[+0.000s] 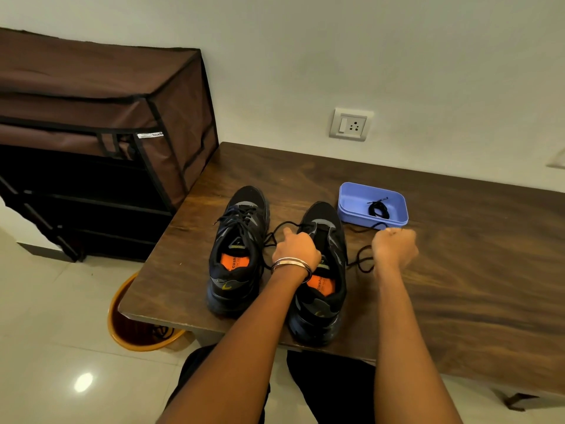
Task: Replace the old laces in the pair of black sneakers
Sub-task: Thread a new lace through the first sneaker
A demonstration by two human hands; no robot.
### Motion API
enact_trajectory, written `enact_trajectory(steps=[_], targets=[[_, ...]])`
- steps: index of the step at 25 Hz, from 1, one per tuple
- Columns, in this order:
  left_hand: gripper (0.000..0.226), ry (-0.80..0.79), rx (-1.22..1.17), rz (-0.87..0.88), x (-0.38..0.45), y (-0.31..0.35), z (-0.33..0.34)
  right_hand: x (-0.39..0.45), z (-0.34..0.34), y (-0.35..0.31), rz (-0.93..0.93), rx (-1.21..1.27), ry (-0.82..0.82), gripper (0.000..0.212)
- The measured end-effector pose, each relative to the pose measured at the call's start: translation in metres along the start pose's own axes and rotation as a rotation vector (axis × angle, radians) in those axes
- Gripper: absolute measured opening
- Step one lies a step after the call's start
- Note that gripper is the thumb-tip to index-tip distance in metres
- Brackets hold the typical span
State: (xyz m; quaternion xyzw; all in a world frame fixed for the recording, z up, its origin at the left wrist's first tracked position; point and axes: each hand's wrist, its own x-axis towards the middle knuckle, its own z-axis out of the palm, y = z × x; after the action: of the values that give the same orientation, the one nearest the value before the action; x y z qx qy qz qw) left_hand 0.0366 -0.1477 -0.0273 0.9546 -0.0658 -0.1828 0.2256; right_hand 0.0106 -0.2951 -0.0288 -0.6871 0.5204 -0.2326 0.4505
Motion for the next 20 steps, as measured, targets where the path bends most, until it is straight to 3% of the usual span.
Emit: enact_trajectory(steps=[2,4,7,10,14,20], targets=[[0.035,0.002,0.003,-0.002,0.0,0.0,-0.001,-0.012,0.004,-0.004,-0.226,-0.3,-0.015,0.032],[0.036,-0.005,0.009,-0.008,0.0,0.001,0.0,-0.024,0.014,-0.015,-0.449,-0.44,-0.109,0.041],[0.035,-0.009,-0.003,-0.017,0.0,0.002,0.0,-0.035,0.036,-0.02,-0.704,-0.661,-0.321,0.023],[0.038,-0.01,-0.04,-0.031,0.001,0.0,0.0,-0.037,0.048,-0.015,-0.703,-0.803,-0.365,0.022],[0.067,-0.038,-0.093,-0.019,0.003,-0.005,0.005,-0.035,0.051,-0.016,-0.684,-0.807,-0.353,0.019],[0.067,0.027,-0.007,-0.033,0.005,-0.001,0.015,-0.022,0.049,-0.023,-0.562,-0.669,-0.403,0.02]])
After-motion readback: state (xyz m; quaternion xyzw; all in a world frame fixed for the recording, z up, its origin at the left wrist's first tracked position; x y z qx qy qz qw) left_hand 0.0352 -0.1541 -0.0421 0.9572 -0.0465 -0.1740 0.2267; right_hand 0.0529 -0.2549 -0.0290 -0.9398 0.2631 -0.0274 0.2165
